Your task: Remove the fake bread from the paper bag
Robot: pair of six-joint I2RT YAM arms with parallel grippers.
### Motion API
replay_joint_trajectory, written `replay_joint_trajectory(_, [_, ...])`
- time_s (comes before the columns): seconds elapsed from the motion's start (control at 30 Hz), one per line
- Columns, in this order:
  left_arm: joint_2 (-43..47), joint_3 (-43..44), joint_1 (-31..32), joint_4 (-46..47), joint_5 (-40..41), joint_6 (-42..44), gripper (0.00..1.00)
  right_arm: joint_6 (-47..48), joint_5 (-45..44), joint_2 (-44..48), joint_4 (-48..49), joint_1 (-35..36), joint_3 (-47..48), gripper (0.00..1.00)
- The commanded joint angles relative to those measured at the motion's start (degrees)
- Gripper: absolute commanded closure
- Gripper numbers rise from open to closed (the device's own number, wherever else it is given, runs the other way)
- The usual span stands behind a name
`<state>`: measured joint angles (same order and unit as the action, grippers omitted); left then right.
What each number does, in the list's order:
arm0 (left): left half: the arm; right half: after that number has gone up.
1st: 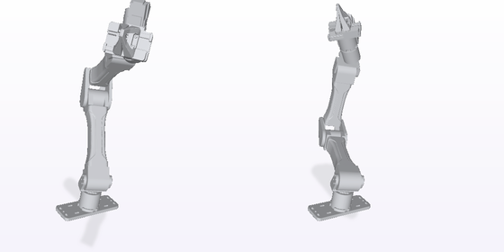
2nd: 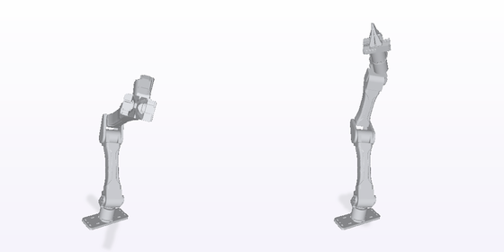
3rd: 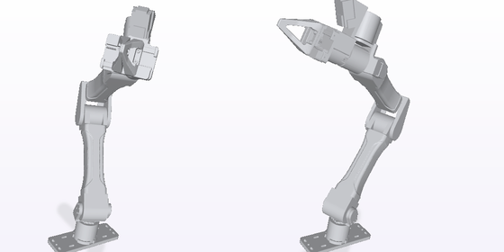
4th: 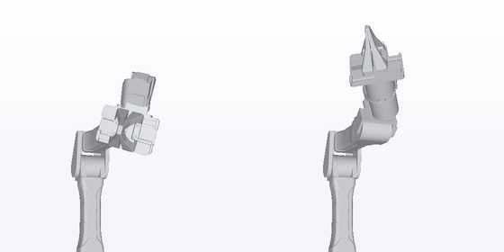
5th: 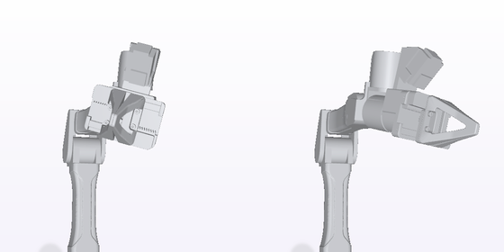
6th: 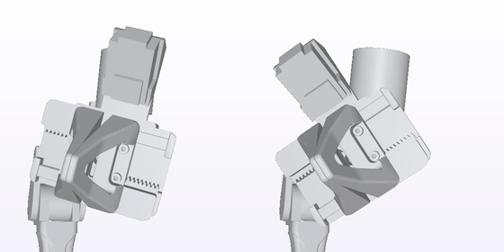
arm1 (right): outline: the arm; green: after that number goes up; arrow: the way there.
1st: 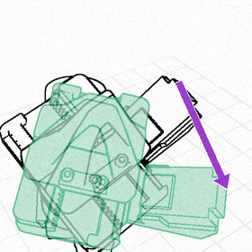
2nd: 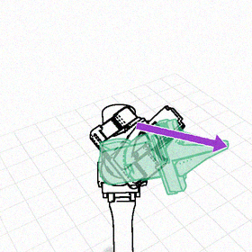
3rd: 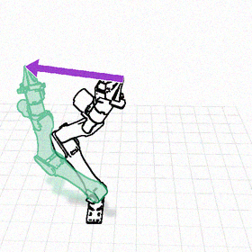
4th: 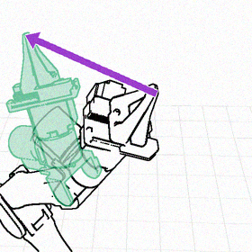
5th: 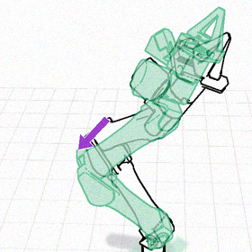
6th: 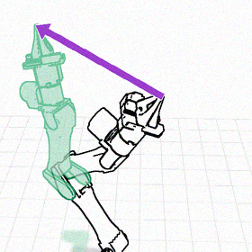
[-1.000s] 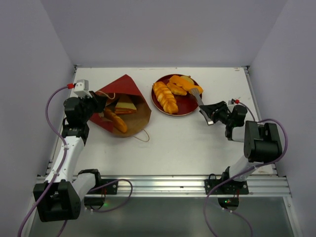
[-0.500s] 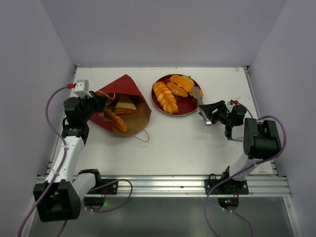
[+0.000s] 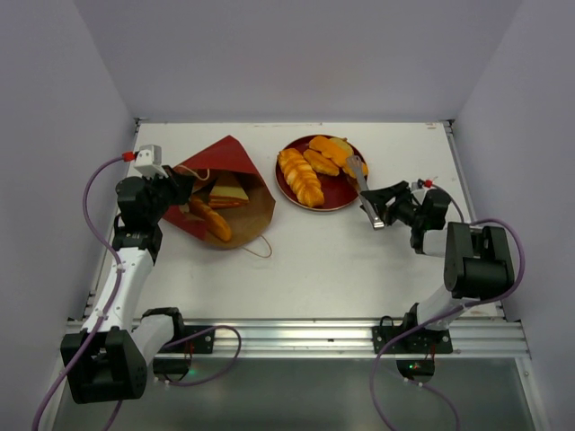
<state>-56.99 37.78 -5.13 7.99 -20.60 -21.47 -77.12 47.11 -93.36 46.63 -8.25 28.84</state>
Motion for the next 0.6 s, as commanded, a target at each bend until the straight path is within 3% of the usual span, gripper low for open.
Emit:
replay_joint_trajectory(0.0, [0.8,-0.1,-0.5,0.9,0.4,0.9,0.9,1.8,3.7,2.7,-2.8,-0.1,1.1,0.43])
replay_joint_trajectory(0.27, [1.0,-0.1,-0.5,1.0,0.1,0.8,0.9,5.0,7.0,6.6,-9.6,-0.1,1.5,0.43])
replay_joint_trajectory(0.37, [1.2,-0.2,-0.5,1.0,0.1,0.8,0.9,8.9,7.3,8.0,-17.3,-0.1,2.6,0.43])
replay_joint_trajectory(0.57, [1.4,-0.2,-0.5,0.9,0.0,0.7,0.9,11.5,8.1,9.6,-20.4,0.0,2.6,0.45])
